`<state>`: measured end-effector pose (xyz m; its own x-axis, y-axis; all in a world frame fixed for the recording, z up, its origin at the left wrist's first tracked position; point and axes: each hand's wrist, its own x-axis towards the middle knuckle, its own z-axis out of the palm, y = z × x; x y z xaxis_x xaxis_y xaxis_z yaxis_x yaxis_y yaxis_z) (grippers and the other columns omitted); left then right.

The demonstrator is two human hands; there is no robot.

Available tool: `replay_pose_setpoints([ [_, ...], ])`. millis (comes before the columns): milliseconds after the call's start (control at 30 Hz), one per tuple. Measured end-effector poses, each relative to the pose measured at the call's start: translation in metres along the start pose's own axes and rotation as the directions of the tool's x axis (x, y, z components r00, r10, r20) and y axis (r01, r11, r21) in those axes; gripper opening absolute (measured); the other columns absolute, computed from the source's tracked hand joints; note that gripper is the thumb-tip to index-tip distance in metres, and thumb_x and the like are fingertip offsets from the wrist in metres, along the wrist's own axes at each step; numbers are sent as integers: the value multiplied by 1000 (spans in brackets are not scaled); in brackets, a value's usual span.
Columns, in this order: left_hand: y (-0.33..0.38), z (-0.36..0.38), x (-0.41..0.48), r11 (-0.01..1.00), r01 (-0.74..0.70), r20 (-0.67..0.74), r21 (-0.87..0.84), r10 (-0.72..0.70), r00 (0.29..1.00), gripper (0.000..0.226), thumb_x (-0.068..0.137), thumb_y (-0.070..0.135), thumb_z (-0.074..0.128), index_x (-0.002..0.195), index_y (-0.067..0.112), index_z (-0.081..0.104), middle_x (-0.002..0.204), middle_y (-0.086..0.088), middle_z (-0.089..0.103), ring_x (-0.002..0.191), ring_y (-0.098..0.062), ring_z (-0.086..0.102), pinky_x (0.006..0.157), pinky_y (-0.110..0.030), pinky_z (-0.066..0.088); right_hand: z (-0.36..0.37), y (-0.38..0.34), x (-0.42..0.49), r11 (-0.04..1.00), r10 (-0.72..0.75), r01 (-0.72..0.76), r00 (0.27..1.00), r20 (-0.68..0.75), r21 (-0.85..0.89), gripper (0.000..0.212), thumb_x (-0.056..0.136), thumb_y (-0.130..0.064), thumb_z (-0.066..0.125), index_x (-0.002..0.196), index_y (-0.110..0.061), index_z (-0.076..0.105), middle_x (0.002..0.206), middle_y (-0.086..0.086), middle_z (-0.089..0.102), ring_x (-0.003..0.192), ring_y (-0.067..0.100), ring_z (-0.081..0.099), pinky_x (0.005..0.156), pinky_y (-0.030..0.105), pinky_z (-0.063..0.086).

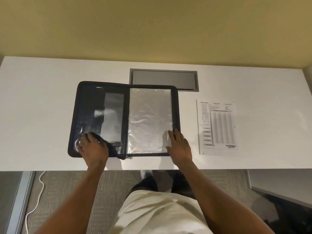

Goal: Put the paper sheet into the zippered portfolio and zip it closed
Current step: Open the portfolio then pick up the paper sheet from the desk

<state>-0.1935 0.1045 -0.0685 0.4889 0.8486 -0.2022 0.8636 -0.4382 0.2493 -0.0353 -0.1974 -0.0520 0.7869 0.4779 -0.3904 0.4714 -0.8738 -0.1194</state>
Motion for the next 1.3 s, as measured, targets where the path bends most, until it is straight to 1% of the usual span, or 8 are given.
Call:
replay_pose_setpoints([
  [100,49,4,-12,990,-114,-4,-78,114,993,71,96,23,63,153,2,28,157,-26,35,147,-46,31,122,-63,23,-13,14,1,1000,14,-13,998,-59,29,74,99,-42,57,159,-22,18,166,9,22,150,28,29,119,41,30],
  [333,183,37,-63,931,-318,64,-179,333,941,77,96,18,64,159,2,23,163,-18,33,151,-36,30,125,-52,23,-45,81,16,986,106,-87,987,-122,145,72,103,-41,50,159,-14,15,166,9,22,152,27,25,121,42,26],
  [467,261,62,-103,892,-382,119,-242,418,901,74,98,19,62,159,3,25,163,-18,34,151,-35,31,124,-50,27,-57,136,26,976,178,-151,969,-171,159,73,96,-40,62,155,-11,29,158,12,39,141,33,44,113,46,40],
  [633,322,94,-139,861,-413,166,-297,473,866,68,101,22,57,159,3,25,162,-18,37,148,-35,37,120,-50,35,-68,193,32,972,202,-177,965,-166,153,74,94,-37,65,152,-4,32,151,16,45,134,33,49,102,44,50],
  [867,390,125,-176,931,-185,312,-314,285,906,72,102,19,54,163,11,16,165,-13,32,149,-32,35,121,-47,33,-60,272,41,938,311,-278,940,-143,209,70,91,-37,68,145,-4,39,137,12,55,120,32,57,88,42,53],
  [967,402,138,-185,940,-59,333,-335,177,926,67,100,16,53,160,13,22,161,-12,37,146,-31,37,119,-46,36,-52,294,44,923,351,-319,927,-130,215,69,89,-39,70,142,-4,42,131,13,57,114,32,60,82,43,56],
  [1067,408,149,-192,943,-50,279,-329,147,949,63,96,16,57,154,11,32,153,-15,46,140,-34,45,113,-54,44,-48,305,46,903,384,-355,919,-86,243,66,91,-40,66,141,-4,41,130,13,55,114,32,58,79,43,56],
  [1300,431,155,-209,961,-13,233,-275,80,969,64,103,25,55,158,4,28,155,-20,46,141,-37,46,114,-52,42,-38,306,53,826,427,-396,904,15,401,49,94,-31,55,136,-7,44,127,11,43,110,26,44,82,36,50],
])
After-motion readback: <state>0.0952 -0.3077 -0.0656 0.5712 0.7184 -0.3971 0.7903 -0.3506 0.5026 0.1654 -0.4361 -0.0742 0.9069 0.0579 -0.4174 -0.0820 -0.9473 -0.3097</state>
